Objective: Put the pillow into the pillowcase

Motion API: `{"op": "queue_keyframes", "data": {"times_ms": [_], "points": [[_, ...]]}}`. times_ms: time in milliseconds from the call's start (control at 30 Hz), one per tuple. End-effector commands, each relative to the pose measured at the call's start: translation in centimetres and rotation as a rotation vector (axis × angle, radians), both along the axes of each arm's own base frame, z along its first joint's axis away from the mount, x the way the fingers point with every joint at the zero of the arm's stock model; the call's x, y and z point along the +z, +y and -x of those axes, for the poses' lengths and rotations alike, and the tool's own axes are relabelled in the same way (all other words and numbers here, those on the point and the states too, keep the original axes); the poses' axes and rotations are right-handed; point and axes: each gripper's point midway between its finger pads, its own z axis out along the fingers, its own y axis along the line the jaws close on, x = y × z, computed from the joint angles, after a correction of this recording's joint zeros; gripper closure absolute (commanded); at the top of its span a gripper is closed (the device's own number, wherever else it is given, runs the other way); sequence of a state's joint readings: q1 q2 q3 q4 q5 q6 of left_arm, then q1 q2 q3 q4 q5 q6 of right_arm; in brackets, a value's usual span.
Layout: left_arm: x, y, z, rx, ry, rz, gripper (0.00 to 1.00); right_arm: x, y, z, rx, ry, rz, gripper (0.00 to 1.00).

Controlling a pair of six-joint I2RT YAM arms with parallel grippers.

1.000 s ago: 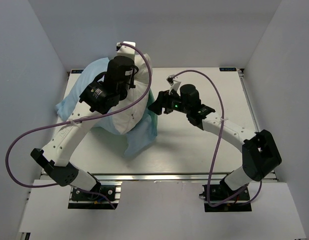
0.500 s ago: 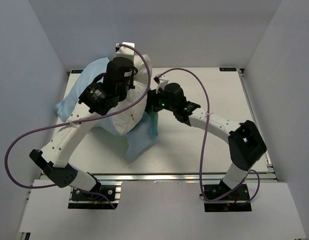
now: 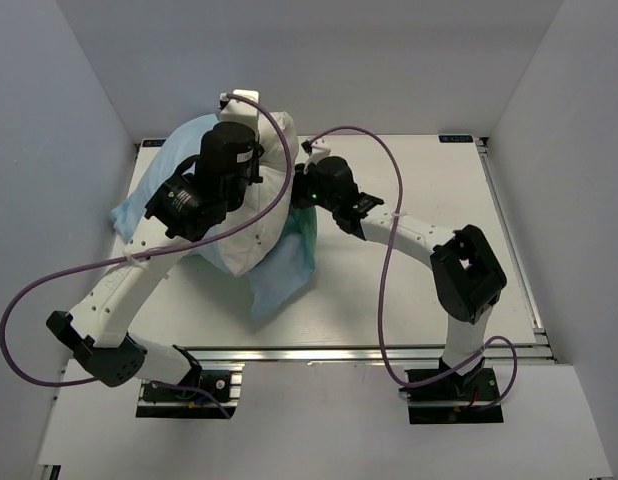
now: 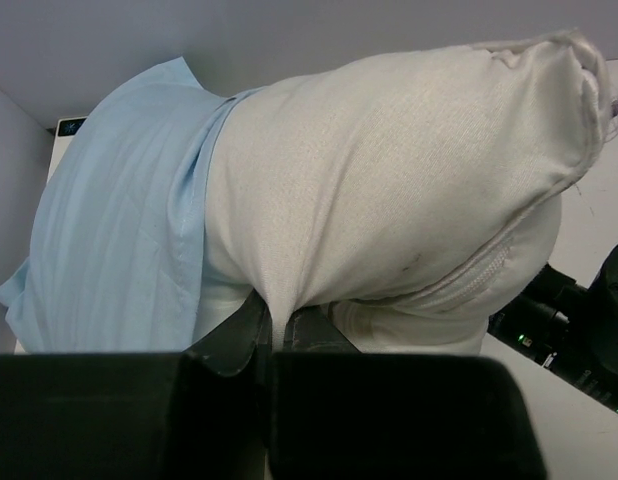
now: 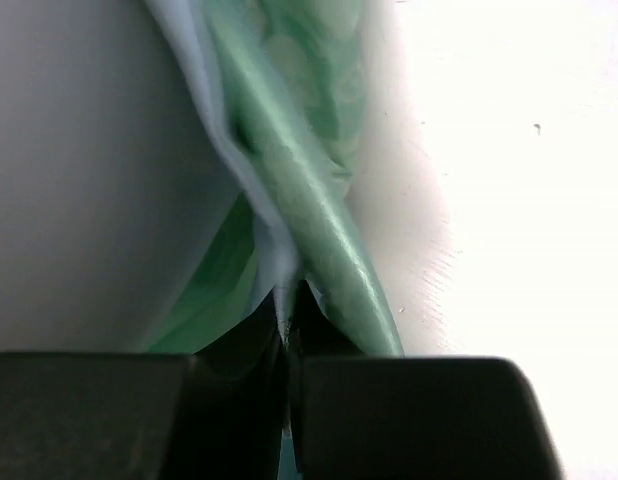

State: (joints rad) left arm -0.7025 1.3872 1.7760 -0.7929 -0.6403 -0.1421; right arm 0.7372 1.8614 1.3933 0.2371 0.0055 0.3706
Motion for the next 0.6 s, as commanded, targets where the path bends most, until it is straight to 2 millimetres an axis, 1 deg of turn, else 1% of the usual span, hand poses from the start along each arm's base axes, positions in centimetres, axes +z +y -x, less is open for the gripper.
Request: {"op": "queue_keyframes", "data": {"times_ms": [0,33,67,100,133,167,200,233,267,300,333,367,400,433,467,500,533,567], "points": [[2.4,1.2,0.1,0.049,-0.096,0.061,1.0,5.2,0.6,-0.3,0.068,-0.081,-0.12,1.0],[2.0,1.1,-0.2,0.06,-0.095,0.058,1.0,5.4,0.1,0.0,0.083,-0.08,-0.115,1.0],[1.1,0.8,-0.7,0.062,-0.079,0.047,1.0,6.7,-1.4,0.5,0.085,-0.082,-0.115,1.0],[0.4,0.4,-1.0,0.06,-0.068,0.041,1.0,6.2,-2.3,1.5,0.112,-0.057,-0.101,1.0],[-1.0,-0.1,-1.5,0.052,-0.051,0.033,1.0,6.5,-3.4,1.9,0.127,-0.067,-0.082,1.0],[-2.1,-0.6,-1.9,0.038,-0.029,0.025,1.0,9.1,-4.9,3.0,0.147,-0.104,-0.097,1.0],[-4.0,-1.1,-2.7,0.051,-0.001,0.029,1.0,9.1,-7.3,3.5,0.187,-0.061,-0.066,1.0],[-5.0,-1.1,-3.3,0.064,0.011,0.039,1.0,10.2,-8.9,3.8,0.199,-0.065,-0.058,1.0],[-6.1,-0.6,-4.2,0.072,0.031,0.055,1.0,12.6,-10.8,4.7,0.188,-0.087,-0.066,1.0],[-7.2,-0.7,-4.8,0.068,0.052,0.078,1.0,12.8,-13.7,4.5,0.134,-0.056,-0.047,1.0],[-8.4,-1.1,-5.7,0.053,0.069,0.087,1.0,14.0,-15.1,4.8,0.113,-0.08,-0.036,1.0],[-10.3,-1.0,-6.0,0.046,0.103,0.07,1.0,16.0,-16.7,6.0,0.096,-0.128,-0.034,1.0],[-11.2,-0.9,-6.2,0.052,0.115,0.039,1.0,16.4,-18.5,6.6,0.085,-0.122,-0.022,1.0],[-13.5,-0.8,-6.5,0.068,0.169,-0.004,1.0,17.5,-19.8,6.8,0.048,-0.147,-0.023,1.0],[-14.4,-0.5,-6.8,0.101,0.191,-0.023,1.0,19.9,-21.2,8.1,0.017,-0.212,-0.054,1.0],[-15.1,0.8,-7.2,0.191,0.197,-0.057,1.0,21.1,-23.7,7.7,-0.057,-0.242,-0.061,1.0],[-17.8,1.7,-7.5,0.248,0.262,-0.128,1.0,22.4,-25.1,8.4,-0.102,-0.285,-0.074,1.0],[-18.0,2.8,-8.3,0.303,0.268,-0.152,1.0,22.9,-25.9,8.3,-0.131,-0.299,-0.077,1.0]]}}
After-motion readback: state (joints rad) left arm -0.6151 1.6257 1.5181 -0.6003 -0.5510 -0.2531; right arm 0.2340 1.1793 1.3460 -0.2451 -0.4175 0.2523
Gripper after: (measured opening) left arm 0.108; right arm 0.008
